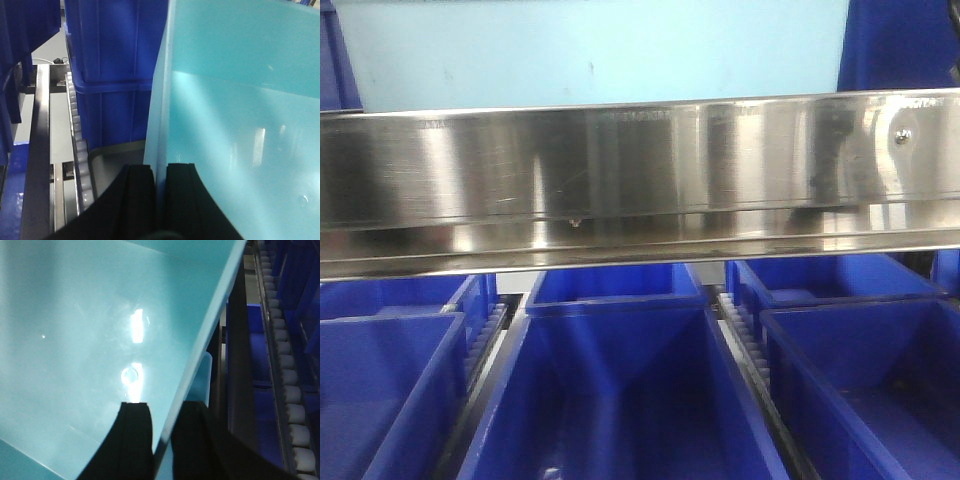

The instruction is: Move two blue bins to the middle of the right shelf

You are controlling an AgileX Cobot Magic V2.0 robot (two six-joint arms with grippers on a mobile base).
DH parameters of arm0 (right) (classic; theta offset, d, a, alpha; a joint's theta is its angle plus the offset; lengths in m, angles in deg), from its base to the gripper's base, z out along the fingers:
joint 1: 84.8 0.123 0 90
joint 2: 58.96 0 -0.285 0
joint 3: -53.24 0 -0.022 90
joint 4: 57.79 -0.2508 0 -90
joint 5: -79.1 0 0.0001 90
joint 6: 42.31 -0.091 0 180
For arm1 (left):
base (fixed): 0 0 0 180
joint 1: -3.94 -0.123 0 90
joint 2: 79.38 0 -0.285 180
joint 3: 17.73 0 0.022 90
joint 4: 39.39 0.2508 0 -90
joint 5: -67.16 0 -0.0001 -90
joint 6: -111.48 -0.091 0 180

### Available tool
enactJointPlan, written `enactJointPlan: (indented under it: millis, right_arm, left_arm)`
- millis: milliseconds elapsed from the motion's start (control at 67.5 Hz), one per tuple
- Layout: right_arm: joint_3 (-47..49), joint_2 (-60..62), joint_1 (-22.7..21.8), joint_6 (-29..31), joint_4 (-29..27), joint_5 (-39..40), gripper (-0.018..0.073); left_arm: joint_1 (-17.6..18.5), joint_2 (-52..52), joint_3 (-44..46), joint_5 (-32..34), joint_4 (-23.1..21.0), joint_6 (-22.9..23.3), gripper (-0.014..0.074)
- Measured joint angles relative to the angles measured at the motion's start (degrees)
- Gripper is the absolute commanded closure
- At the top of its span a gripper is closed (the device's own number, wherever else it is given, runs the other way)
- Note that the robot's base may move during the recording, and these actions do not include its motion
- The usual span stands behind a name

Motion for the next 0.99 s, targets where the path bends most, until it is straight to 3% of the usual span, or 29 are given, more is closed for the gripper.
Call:
enactJointPlan:
  millis: [282, 534, 800, 993]
  right_arm:
    - [0.0, 0.0, -3.5, 0.2, 0.0, 0.0, 0.0712]
    - [0.0, -0.5, -5.3, 0.6, 0.0, 1.8, 0.0712]
    - [0.0, -3.0, -5.3, 1.1, -2.0, 1.1, 0.0712]
    - [0.0, -3.5, -5.3, 1.1, -2.7, -1.3, 0.0712]
  left_arm:
    - [0.6, 0.0, 0.0, -10.7, -2.3, 0.0, 0.0707]
    - [1.6, -0.1, 0.0, -15.4, -2.7, 0.7, 0.0707]
    - [1.6, -2.5, 0.0, -21.3, 1.4, 2.8, 0.0707]
    - [1.6, -3.3, 0.0, -26.3, 1.9, 4.6, 0.0707]
